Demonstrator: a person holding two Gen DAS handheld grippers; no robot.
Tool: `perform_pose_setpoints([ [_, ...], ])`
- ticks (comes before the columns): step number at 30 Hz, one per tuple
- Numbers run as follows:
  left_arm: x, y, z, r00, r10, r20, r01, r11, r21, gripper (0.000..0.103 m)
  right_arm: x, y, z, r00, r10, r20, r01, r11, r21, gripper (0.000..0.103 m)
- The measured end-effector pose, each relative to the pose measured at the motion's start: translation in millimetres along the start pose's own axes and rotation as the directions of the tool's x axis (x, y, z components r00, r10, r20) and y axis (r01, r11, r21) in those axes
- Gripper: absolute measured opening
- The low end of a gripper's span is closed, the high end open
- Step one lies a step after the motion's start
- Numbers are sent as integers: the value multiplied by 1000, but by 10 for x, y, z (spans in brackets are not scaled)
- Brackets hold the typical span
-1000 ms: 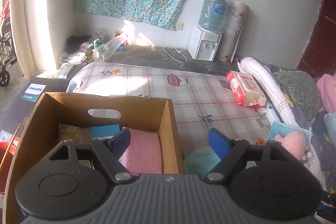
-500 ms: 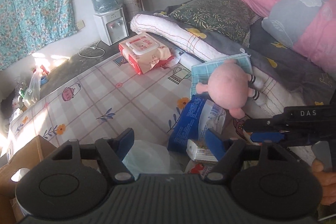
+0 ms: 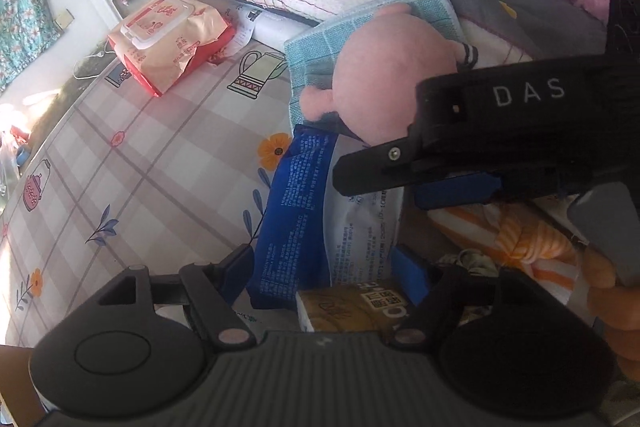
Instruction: Organize soft objects
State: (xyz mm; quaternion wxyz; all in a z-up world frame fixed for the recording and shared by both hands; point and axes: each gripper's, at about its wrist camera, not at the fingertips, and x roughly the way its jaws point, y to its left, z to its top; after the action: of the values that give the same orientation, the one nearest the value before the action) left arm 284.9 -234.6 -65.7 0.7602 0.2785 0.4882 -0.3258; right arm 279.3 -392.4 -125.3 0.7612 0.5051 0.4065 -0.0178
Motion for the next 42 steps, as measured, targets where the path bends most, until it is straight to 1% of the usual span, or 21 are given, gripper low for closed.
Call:
perform_pose_setpoints([
  [2, 72, -59, 24, 1000, 0, -21, 1, 1000, 23, 78, 83, 69, 27, 1000, -6, -19, 6, 1000, -2, 82],
  [4, 169, -124, 55, 999, 19, -49, -16, 999, 44, 80, 160, 103, 61, 999, 7, -32, -7, 1000, 6, 86],
  [6, 225, -169, 82, 997, 47, -53, -43, 997, 62, 81, 209, 109, 64, 999, 33, -43, -33, 999, 22, 88],
  [9, 298, -185, 113, 996, 58, -61, -54, 996, 65, 83, 253, 76, 80, 996, 81, -44, -79, 996, 47, 89],
  [10, 325, -187, 121, 996, 67, -66, -63, 996, 67, 83, 200, -25, 96, 994, 103, -44, -100, 993, 57, 89],
  [13, 413, -176, 144, 993, 84, -82, -78, 994, 75, 86, 204, -102, 134, 988, 153, -32, -149, 985, 90, 89],
  [15, 430, -132, 159, 994, 73, -85, -69, 996, 51, 84, 194, -156, 150, 983, 181, -21, -177, 978, 112, 88],
  [17, 397, -70, 167, 996, 59, -74, -57, 998, 25, 76, 194, -195, 159, 980, 200, -13, -197, 972, 126, 88],
  [20, 347, 73, 157, 998, 11, -65, -14, 999, -36, 69, 185, -242, 156, 975, 224, 2, -222, 965, 142, 88],
  [22, 314, 179, 152, 998, -2, -58, -3, 997, -82, 65, 176, -266, 148, 972, 236, 12, -235, 960, 152, 88],
  [26, 210, 405, 157, 999, -25, -38, 17, 984, -178, 64, 115, -307, 128, 965, 262, 29, -263, 950, 165, 89],
  [30, -48, 545, 166, 998, -61, 1, 59, 962, -266, 64, 76, -338, 101, 951, 304, 49, -308, 930, 199, 89],
  [34, -371, 651, 116, 990, -113, 83, 136, 922, -364, 64, 20, -303, 81, 935, 347, 78, -356, 913, 200, 89],
  [37, -586, 635, 44, 975, -162, 154, 212, 888, -408, 64, -12, -236, 64, 917, 389, 88, -398, 896, 195, 89],
  [40, -750, 548, -21, 952, -221, 210, 292, 859, -420, 64, -91, -173, 36, 900, 422, 112, -436, 882, 178, 89],
  [42, -840, 463, -61, 936, -258, 241, 341, 835, -431, 64, -172, -151, 16, 883, 448, 138, -467, 869, 163, 89],
])
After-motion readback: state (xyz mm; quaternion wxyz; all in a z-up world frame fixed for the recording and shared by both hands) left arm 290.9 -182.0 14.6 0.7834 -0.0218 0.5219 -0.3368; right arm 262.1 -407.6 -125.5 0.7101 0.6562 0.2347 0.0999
